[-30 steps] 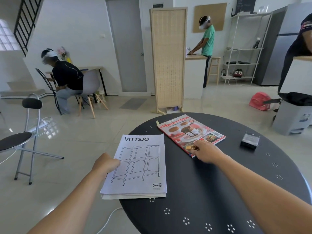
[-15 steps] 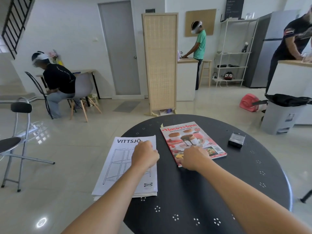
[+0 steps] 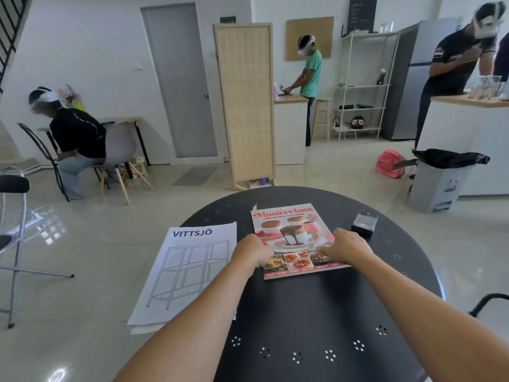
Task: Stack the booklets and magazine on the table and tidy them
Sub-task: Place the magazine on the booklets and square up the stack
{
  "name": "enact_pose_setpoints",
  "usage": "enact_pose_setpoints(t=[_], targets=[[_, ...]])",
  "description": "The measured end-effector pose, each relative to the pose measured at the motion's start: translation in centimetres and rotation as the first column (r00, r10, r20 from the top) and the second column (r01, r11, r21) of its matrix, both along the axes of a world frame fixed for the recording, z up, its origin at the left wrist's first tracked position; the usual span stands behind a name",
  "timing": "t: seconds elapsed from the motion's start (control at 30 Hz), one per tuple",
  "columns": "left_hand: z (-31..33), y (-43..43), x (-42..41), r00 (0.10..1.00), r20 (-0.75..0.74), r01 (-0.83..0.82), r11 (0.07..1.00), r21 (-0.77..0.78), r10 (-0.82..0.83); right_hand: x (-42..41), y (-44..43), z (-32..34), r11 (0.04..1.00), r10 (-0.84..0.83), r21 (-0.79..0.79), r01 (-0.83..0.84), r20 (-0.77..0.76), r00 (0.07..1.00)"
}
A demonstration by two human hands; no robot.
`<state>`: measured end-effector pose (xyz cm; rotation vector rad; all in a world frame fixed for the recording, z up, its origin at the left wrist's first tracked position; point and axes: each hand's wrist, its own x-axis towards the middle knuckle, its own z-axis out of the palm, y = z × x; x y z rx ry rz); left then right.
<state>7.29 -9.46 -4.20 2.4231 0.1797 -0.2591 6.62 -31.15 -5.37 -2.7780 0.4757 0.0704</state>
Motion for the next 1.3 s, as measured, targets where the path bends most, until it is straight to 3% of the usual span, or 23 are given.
enact_pose_setpoints(t=[0.13, 0.4, 0.53, 0.6, 0.67, 0.77, 0.83, 0.9, 1.07, 1.3], targets=[[0.1, -1.1, 0.7, 0.997, -0.043, -0.066, 0.985, -0.16, 0.06, 0.5, -0.1, 0.0, 0.999, 0.037, -0.037, -0.037, -0.01, 0.999], [-1.0, -2.0, 1.6, 0.96, -0.18, -0.275, 0.831, -0.484, 0.213, 0.8, -0.9, -0.5, 1.0, 0.009, -0.015, -0.009, -0.011, 1.0], [-1.7, -3.0, 1.5, 0.967, -0.039, -0.235, 0.825, -0.514, 0.252, 0.7, -1.5, -0.3, 0.998, 0.004, 0.069, -0.003, -0.023, 1.0], [-1.4, -2.6, 1.4, 0.959, 0.026, -0.224, 0.812, -0.539, 0.282, 0.7, -1.8, -0.2, 0.981, -0.014, 0.192, 0.015, -0.007, 1.0], [-1.2, -1.9, 1.3, 0.955, 0.065, -0.204, 0.802, -0.562, 0.289, 0.5, -1.7, 0.2, 0.923, -0.081, 0.378, 0.069, 0.016, 0.997], [-0.7, -0.4, 1.0, 0.955, 0.095, -0.179, 0.8, -0.572, 0.281, 0.4, -0.8, 0.8, 0.69, -0.183, 0.708, 0.152, -0.033, 0.983], [-0.3, 1.0, 0.9, 0.947, 0.123, -0.174, 0.799, -0.575, 0.295, 0.6, 0.2, 1.4, 0.529, -0.197, 0.834, 0.156, -0.058, 0.979], [0.3, 2.6, 0.7, 0.94, 0.154, -0.167, 0.802, -0.573, 0.306, 0.6, 1.5, 2.1, 0.446, -0.186, 0.886, 0.126, -0.046, 0.981], [1.6, 7.5, -0.2, 0.921, 0.177, -0.191, 0.798, -0.571, 0.347, 0.7, 5.9, 3.6, 0.464, -0.124, 0.886, 0.024, 0.039, 0.991], [1.7, 15.3, -1.9, 0.91, 0.175, -0.244, 0.827, -0.506, 0.376, 0.6, 13.1, 3.4, 0.558, -0.007, 0.828, -0.058, 0.075, 0.997]])
